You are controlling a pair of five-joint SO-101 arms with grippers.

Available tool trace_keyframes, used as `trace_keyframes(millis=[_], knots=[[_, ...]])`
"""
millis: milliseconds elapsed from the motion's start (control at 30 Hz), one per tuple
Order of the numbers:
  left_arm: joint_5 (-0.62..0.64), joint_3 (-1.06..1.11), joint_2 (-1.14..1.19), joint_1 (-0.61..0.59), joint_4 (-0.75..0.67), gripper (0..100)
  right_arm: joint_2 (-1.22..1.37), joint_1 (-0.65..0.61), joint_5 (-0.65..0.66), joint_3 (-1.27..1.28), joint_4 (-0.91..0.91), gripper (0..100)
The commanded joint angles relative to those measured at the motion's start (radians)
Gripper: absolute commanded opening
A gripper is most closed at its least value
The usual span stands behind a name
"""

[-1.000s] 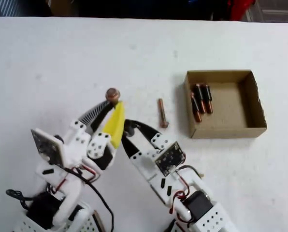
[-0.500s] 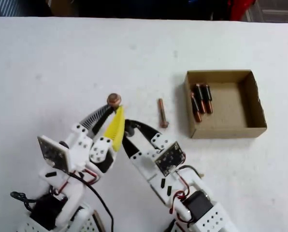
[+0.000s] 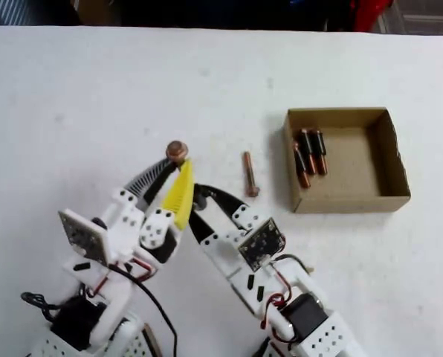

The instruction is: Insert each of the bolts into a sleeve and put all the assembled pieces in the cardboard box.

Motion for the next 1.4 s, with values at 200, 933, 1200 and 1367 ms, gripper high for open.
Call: trace_keyframes(millis=[200,933,1200,1367], knots=[[0.049,-0.009,-0.015,0.015,-0.040,2,-0.012,0.013,-0.009,0.008,0.004,1.6],[0.063,0.084,-0.015,0.038,-0.081,2,-0.012,0.013,-0.009,0.008,0.004,1.6],[0.069,0.104,-0.016,0.045,-0.009,2,-0.012,0.015,-0.003,0.008,0.005,1.6],[0.069,0.106,-0.016,0.042,0.043,2,-0.012,0.015,-0.003,0.008,0.005,1.6]])
